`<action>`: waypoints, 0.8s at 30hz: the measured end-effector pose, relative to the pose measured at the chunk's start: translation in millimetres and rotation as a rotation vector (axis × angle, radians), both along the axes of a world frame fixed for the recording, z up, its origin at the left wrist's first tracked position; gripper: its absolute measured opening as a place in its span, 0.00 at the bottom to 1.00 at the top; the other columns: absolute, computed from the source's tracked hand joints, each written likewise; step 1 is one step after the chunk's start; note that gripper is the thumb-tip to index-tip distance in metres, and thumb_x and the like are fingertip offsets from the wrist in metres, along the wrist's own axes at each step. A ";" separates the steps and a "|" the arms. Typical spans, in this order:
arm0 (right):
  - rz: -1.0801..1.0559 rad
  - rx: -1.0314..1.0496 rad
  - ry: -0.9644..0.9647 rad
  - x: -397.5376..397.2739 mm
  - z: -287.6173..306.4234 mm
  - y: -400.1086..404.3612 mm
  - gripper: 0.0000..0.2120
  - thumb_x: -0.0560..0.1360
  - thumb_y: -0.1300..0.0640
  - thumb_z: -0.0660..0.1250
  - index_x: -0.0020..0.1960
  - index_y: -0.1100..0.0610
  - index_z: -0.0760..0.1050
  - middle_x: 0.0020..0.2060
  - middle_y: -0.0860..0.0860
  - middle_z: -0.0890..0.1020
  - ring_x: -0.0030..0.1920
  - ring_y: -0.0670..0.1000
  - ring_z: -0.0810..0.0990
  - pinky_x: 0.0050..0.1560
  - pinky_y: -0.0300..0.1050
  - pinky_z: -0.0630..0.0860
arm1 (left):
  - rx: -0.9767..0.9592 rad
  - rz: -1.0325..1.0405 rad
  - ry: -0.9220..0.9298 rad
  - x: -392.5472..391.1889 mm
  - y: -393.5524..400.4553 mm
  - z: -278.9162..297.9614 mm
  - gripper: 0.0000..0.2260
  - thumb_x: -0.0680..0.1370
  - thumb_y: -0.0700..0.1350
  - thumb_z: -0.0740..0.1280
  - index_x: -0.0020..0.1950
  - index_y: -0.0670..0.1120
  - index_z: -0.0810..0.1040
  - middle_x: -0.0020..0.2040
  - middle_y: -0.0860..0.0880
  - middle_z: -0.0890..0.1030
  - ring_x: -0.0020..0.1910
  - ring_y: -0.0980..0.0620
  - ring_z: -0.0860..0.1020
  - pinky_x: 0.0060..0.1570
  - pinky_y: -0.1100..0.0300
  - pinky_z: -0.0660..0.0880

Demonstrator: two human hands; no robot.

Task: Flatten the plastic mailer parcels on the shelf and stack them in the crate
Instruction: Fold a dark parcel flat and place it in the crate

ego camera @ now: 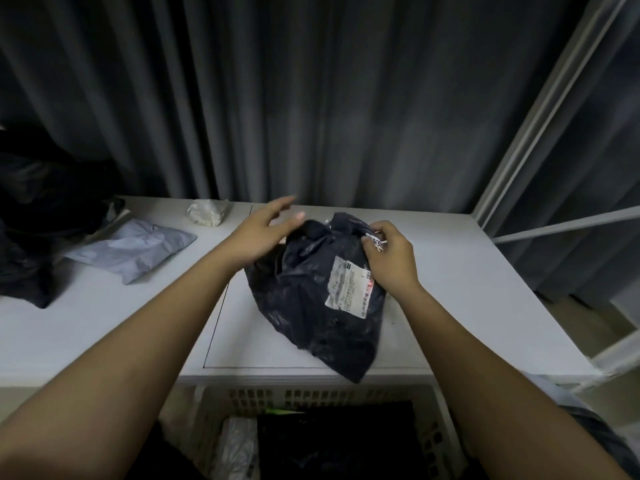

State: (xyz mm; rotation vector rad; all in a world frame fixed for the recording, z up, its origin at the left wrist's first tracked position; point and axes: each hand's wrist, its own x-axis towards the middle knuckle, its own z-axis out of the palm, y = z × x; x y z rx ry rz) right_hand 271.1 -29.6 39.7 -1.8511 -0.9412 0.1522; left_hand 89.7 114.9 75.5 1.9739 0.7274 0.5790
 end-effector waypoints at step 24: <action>-0.371 -0.198 -0.135 34.3 6.9 -14.4 0.16 0.81 0.55 0.57 0.68 0.58 0.69 0.65 0.60 0.72 0.64 0.61 0.68 0.61 0.53 0.66 | 0.216 0.545 0.242 -4.7 27.5 -14.0 0.11 0.81 0.48 0.56 0.56 0.44 0.74 0.51 0.39 0.81 0.52 0.38 0.78 0.50 0.52 0.72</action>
